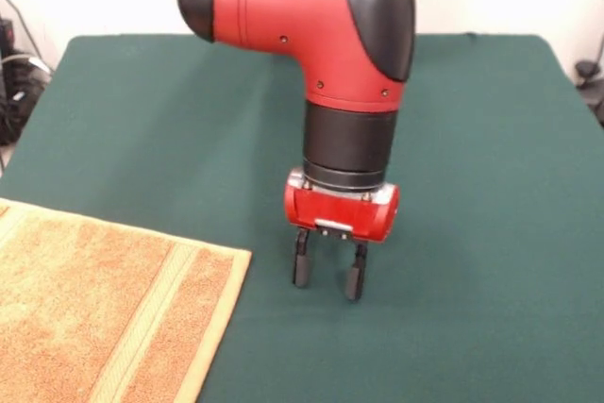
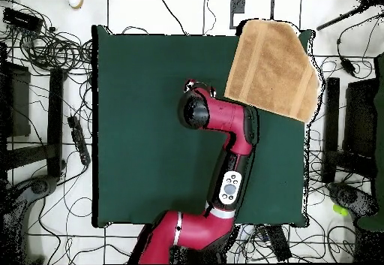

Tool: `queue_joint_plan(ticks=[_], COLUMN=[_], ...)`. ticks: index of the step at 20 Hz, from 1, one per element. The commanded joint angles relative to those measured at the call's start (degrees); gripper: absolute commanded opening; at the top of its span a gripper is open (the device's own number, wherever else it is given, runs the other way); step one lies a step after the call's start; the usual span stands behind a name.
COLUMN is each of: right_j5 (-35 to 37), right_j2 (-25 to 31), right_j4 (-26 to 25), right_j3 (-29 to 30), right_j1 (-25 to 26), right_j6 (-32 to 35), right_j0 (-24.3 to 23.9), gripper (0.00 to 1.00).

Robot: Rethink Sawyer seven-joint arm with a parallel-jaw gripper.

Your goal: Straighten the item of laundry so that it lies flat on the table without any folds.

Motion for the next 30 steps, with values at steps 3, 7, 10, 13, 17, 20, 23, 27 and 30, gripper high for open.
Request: queue_joint_plan(ticks=[3, 7, 10, 13, 17, 20, 23, 27, 30], right_j5=[19.41, 24.74, 25.87, 29.47, 30.73, 28.66, 25.33, 28.33, 23.83], right_j2=[-2.70, -4.73, -5.30, -7.42, -9.54, -8.83, -7.20, -7.10, -3.74], right_j4=[2.07, 4.72, 7.58, 8.79, 11.19, 13.28, 13.46, 10.24, 11.35], right_j3=[10.25, 12.93, 14.25, 15.24, 16.63, 15.30, 10.39, 5.81, 4.65], right_j1=[-4.48, -6.97, -7.59, -8.51, -9.58, -8.09, -3.56, -0.23, 1.89], right_j6=[-16.41, -18.27, -19.19, -22.12, -23.97, -22.84, -23.35, -21.33, -18.42], right_j0=[-3.08, -4.87, -5.91, -7.68, -9.77, -10.19, -9.71, -9.59, -8.03], gripper=[1.00, 1.00, 1.00, 1.00, 1.00, 1.00, 1.00, 1.00, 1.00])
